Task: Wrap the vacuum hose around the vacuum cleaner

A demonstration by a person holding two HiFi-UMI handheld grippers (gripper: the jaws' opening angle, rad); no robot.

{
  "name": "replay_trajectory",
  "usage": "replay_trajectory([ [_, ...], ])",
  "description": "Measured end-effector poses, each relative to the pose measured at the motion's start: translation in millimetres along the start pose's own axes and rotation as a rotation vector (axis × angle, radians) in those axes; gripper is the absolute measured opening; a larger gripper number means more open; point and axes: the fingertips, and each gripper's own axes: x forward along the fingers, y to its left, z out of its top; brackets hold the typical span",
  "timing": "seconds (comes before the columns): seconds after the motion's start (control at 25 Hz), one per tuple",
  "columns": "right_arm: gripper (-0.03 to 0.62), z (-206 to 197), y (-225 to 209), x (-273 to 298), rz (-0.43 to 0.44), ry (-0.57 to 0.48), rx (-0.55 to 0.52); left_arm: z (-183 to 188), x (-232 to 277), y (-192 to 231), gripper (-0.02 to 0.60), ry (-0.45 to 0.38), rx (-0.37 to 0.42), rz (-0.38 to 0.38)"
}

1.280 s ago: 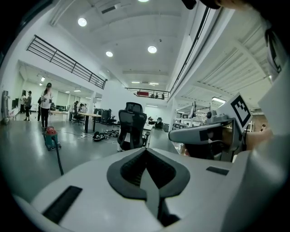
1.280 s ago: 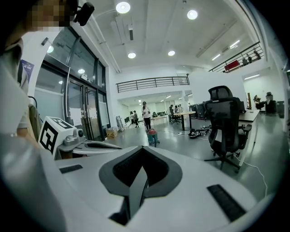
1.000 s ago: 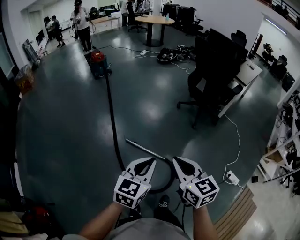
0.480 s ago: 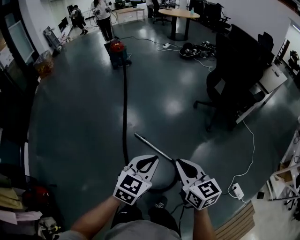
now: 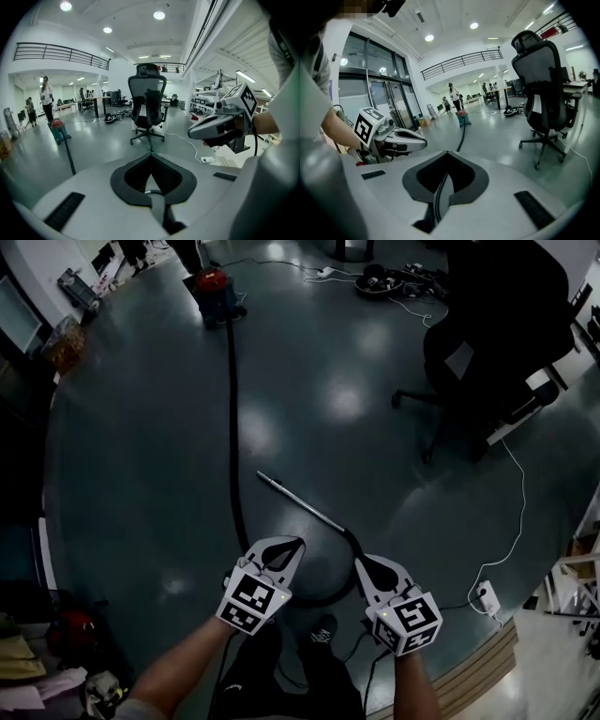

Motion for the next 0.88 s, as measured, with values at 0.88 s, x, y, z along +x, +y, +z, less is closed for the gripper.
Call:
replay_trajectory([
  [0.88, 0.005, -280, -175, 231, -0.174, 0.021, 0.037, -346, 332, 101, 0.009, 0.188, 0.207, -0.285],
])
